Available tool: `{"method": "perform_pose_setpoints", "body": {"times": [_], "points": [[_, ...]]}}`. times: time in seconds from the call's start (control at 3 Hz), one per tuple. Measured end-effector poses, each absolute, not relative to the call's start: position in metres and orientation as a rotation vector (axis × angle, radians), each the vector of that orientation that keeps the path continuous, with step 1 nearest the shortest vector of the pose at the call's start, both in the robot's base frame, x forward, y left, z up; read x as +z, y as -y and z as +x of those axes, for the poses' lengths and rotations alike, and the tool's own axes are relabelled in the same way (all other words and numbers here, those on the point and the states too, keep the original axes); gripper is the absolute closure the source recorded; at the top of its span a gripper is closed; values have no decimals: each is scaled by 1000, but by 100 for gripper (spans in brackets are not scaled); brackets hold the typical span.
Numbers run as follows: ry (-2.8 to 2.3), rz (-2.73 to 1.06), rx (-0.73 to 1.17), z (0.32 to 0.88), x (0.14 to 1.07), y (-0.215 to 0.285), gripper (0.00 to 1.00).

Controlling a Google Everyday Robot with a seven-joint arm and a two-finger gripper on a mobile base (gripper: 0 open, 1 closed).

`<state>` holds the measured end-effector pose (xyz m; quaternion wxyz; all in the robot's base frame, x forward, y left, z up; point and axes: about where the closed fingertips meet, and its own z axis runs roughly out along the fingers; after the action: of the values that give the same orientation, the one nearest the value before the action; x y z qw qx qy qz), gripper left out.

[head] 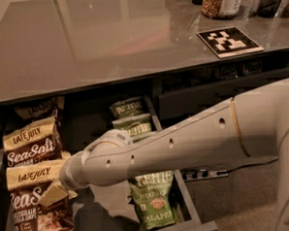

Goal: Pick brown chip bag from top drawer and place on counter

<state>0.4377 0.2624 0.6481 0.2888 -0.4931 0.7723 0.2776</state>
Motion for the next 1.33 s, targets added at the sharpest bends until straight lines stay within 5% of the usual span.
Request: {"method": "perform_pose_setpoints", "body": {"times": [1.0,1.33], "points": [[-2049,-1311,738,436,654,-261,88],[-1969,-1314,710,426,684,-257,100]]}}
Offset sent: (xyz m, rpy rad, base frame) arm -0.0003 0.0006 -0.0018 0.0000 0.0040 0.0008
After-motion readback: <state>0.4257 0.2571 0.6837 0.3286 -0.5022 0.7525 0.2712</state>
